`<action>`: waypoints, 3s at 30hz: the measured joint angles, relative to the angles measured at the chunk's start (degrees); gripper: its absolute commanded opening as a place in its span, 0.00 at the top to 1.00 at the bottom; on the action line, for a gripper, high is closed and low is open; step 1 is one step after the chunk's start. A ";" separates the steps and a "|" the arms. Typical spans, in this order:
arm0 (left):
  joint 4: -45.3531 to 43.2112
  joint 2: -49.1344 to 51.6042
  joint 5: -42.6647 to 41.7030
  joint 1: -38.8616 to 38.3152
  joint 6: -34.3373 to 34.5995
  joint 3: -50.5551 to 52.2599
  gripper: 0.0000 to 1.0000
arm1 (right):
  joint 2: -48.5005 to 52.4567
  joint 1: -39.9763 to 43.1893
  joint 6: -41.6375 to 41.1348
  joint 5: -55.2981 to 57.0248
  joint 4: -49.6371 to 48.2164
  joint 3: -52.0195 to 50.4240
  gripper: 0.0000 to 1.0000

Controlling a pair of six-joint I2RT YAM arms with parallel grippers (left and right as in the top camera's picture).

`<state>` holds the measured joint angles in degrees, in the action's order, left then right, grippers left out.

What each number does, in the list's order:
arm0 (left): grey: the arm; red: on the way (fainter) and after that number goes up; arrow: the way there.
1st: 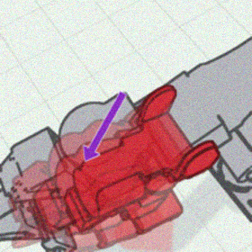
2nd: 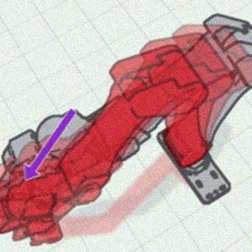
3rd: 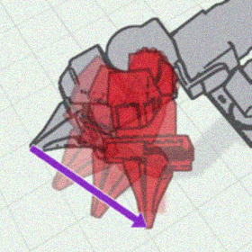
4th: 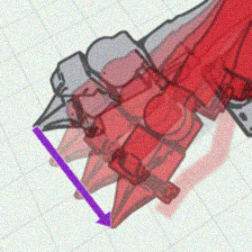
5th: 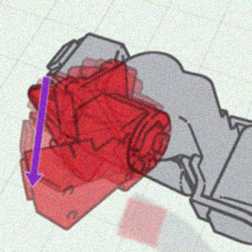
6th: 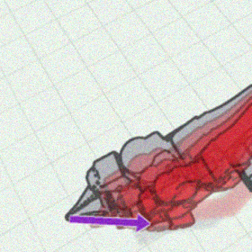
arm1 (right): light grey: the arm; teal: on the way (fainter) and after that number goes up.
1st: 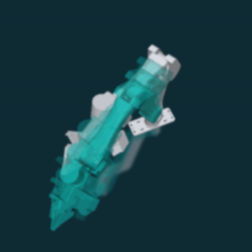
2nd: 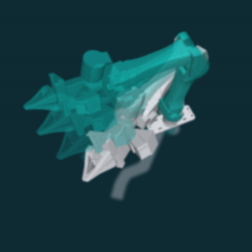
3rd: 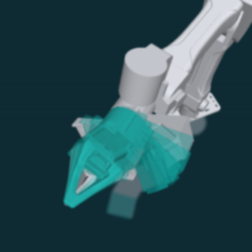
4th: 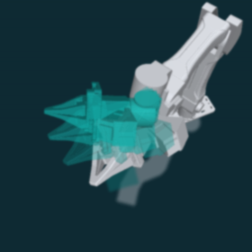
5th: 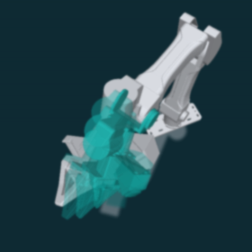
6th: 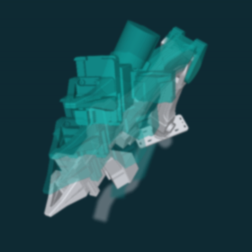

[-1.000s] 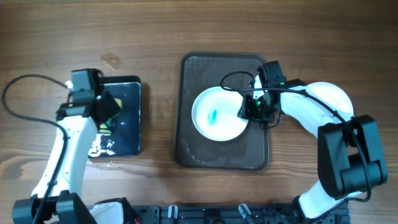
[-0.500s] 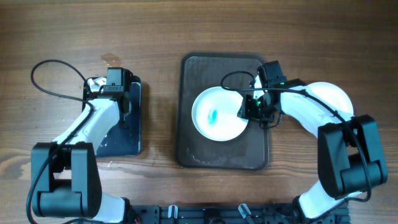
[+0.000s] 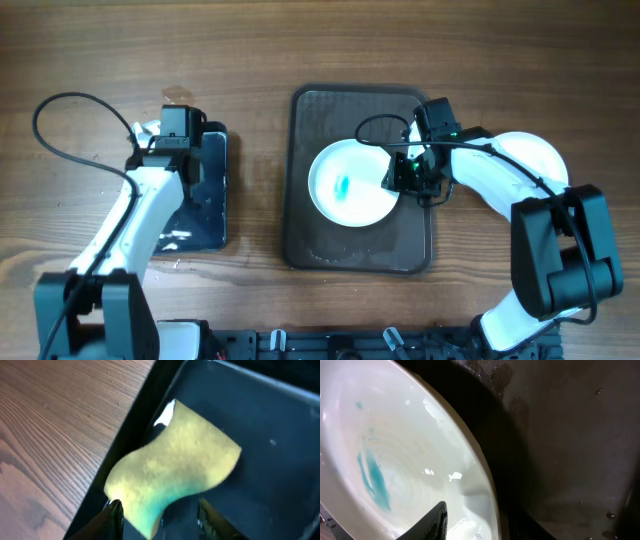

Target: Clean dirty plates on tray and stack at the side

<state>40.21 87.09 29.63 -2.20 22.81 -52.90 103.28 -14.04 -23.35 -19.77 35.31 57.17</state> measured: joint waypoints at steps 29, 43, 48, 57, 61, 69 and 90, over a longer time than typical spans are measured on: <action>3.34 2.49 -19.80 0.07 -5.97 -4.26 0.96 | 0.00 0.00 0.00 -0.59 -0.17 0.00 0.55; 3.56 -6.64 -55.95 22.36 -8.96 -3.91 0.95 | 0.00 0.00 0.00 -0.61 0.46 0.04 0.55; 3.50 -6.64 -58.66 18.38 -12.26 -3.91 0.96 | 0.00 0.00 0.00 -0.63 0.48 0.04 0.55; 1.42 -4.48 -32.85 -2.84 -7.56 -3.82 0.96 | 0.00 0.00 0.00 -0.68 0.46 0.04 0.55; -0.74 0.02 -27.15 -4.07 -5.88 -3.82 0.96 | 0.00 0.00 0.00 -0.70 0.37 0.04 0.55; -2.99 6.16 -22.53 -4.20 -5.55 -3.82 0.96 | 0.00 0.00 0.00 -0.74 0.33 0.04 0.55; 10.67 3.76 -1.18 -3.39 12.28 -3.69 0.77 | 0.00 0.00 0.02 -0.74 0.35 0.04 0.55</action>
<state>50.87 90.85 28.45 -5.58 35.09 -56.60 103.28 -14.04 -23.33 -20.51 35.66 57.21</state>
